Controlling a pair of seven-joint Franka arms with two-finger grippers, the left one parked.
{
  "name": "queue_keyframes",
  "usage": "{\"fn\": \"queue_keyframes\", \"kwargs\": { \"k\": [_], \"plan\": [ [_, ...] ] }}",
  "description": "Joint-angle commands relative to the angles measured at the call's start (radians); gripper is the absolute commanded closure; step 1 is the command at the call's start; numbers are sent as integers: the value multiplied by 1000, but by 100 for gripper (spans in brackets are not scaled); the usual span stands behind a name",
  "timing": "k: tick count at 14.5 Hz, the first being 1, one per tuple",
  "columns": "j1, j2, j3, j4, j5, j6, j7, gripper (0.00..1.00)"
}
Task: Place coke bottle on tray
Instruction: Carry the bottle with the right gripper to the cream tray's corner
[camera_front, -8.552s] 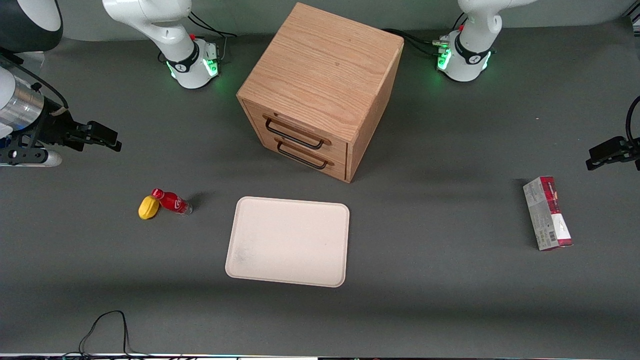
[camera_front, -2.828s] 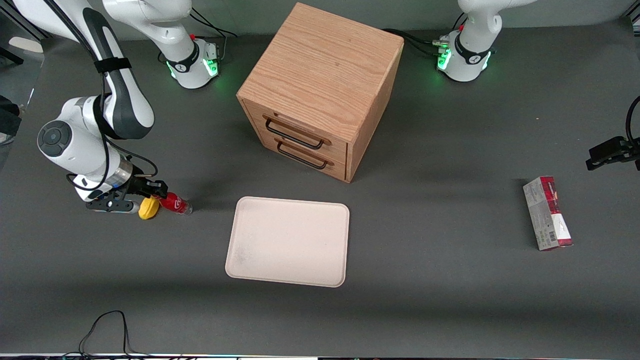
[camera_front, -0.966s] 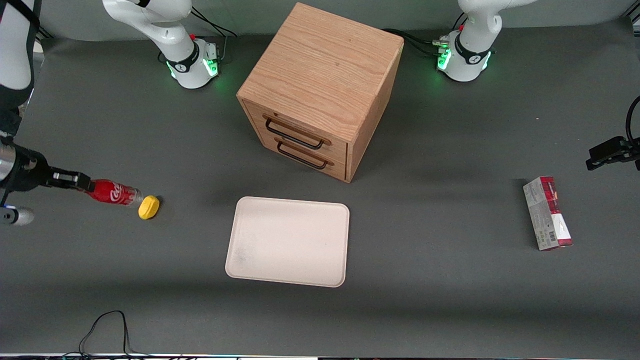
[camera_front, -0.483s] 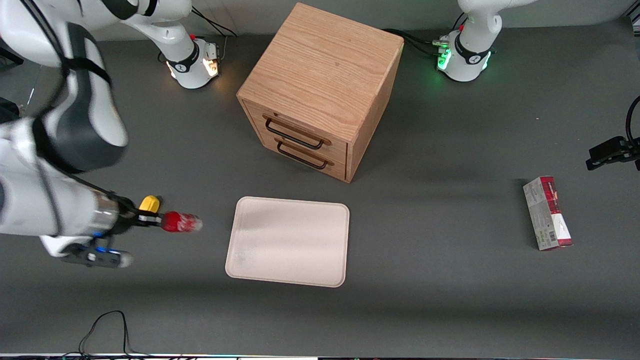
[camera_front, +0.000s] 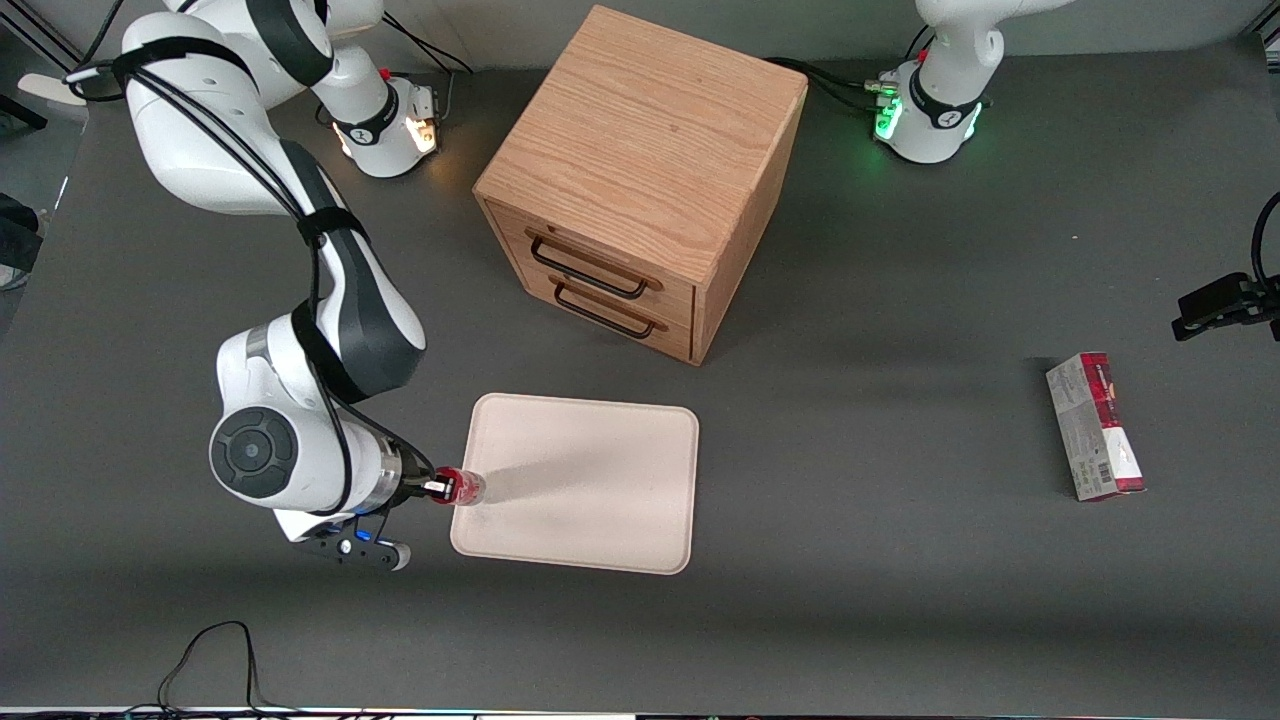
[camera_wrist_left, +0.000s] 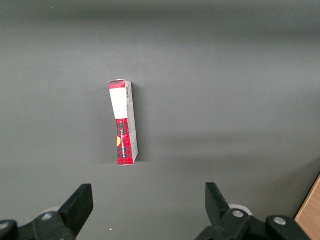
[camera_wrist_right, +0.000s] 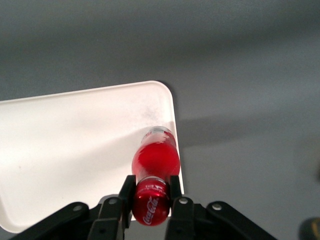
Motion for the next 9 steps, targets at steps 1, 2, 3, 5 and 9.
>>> {"fn": "queue_keyframes", "kwargs": {
  "k": [1,2,3,5,9],
  "plan": [
    [8,22,5,49,-21,3,63,100],
    [14,25,3,48,-21,6,77,100],
    [24,34,3,48,-28,17,94,100],
    [30,54,5,48,-82,37,128,100],
    [47,69,5,48,-90,43,129,100]
  ]
}}
